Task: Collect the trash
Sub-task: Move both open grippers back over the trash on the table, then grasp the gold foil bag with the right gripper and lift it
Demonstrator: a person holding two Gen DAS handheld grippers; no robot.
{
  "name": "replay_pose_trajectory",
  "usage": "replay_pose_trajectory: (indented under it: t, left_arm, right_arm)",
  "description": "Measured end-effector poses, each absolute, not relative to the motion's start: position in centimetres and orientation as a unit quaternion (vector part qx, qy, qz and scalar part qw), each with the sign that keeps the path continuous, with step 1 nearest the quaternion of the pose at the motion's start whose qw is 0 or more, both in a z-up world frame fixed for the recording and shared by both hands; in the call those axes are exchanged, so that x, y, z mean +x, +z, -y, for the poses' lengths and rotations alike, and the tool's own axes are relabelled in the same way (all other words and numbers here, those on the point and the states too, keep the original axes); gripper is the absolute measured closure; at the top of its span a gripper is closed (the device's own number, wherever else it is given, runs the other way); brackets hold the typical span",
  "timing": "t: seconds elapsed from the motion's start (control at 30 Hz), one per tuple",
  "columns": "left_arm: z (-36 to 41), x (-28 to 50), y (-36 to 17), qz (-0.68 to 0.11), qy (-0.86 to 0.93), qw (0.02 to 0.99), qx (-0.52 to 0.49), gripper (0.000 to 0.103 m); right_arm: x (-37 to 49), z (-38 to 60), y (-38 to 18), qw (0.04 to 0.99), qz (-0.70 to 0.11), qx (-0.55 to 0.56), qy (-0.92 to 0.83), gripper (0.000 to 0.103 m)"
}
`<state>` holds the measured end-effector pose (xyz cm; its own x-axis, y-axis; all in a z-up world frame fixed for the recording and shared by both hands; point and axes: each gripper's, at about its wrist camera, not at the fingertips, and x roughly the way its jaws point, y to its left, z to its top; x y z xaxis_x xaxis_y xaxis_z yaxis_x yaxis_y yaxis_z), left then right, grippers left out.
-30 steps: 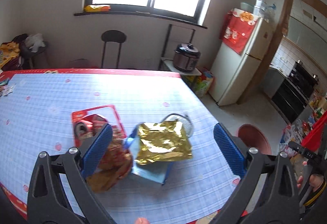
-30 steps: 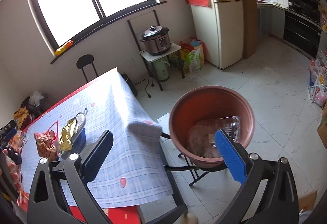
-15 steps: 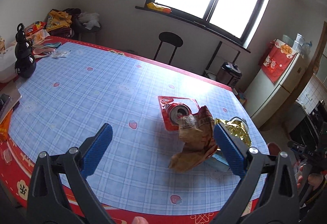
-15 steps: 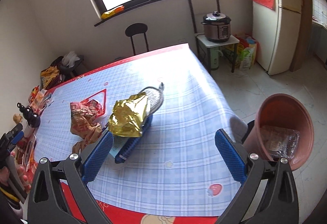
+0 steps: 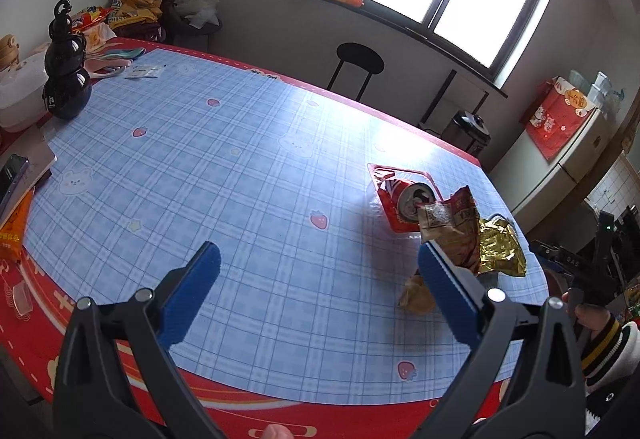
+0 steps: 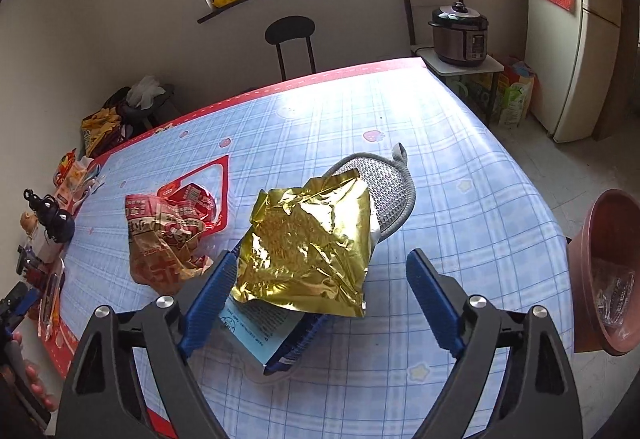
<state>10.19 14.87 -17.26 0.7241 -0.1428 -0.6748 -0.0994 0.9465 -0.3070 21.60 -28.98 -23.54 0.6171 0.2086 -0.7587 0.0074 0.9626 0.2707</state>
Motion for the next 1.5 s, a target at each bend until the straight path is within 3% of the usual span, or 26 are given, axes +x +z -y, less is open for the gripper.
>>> replay_pose_trajectory:
  t: [0.3,0.4,0.47,0.77,0.83,1.17,1.5]
  left_arm:
    - [-15.3,11.6,-18.3,-0.389,-0.039,0.909,-0.145,0.005]
    - [-14.7,12.1,-18.3,-0.389,-0.050,0.909,-0.138,0.005]
    - [-14.1,12.4,-18.2,-0.390,-0.058,0.909,-0.134,0.005]
    - [-11.8,12.9,-18.4,-0.397,-0.073,0.906,-0.129,0.005]
    - [-11.5,12.9,-18.4,-0.401,-0.073,0.903,-0.137,0.005]
    - [-7.9,13.0,-18.3,-0.400,-0.114,0.898,-0.141,0.006]
    - [-1.5,14.6,-21.4,-0.432,-0.188,0.879,-0.072,0.006]
  right_arm:
    - [22.7,29.3,-27.7,0.869,-0.458,0.186,0.025,0.027]
    - [22.6,29.5,-28.0,0.865,-0.459,0.198,0.032,0.039]
    - [22.3,29.7,-28.0,0.863,-0.459,0.209,0.038,0.054]
    - [20.1,30.1,-24.8,0.872,-0.425,0.230,0.070,0.074]
    - [19.6,29.9,-23.9,0.875,-0.421,0.225,0.081,0.092]
    - [16.7,30.2,-19.6,0.896,-0.375,0.205,0.123,0.095]
    - [12.8,32.4,-15.9,0.915,-0.338,0.192,0.112,0.095]
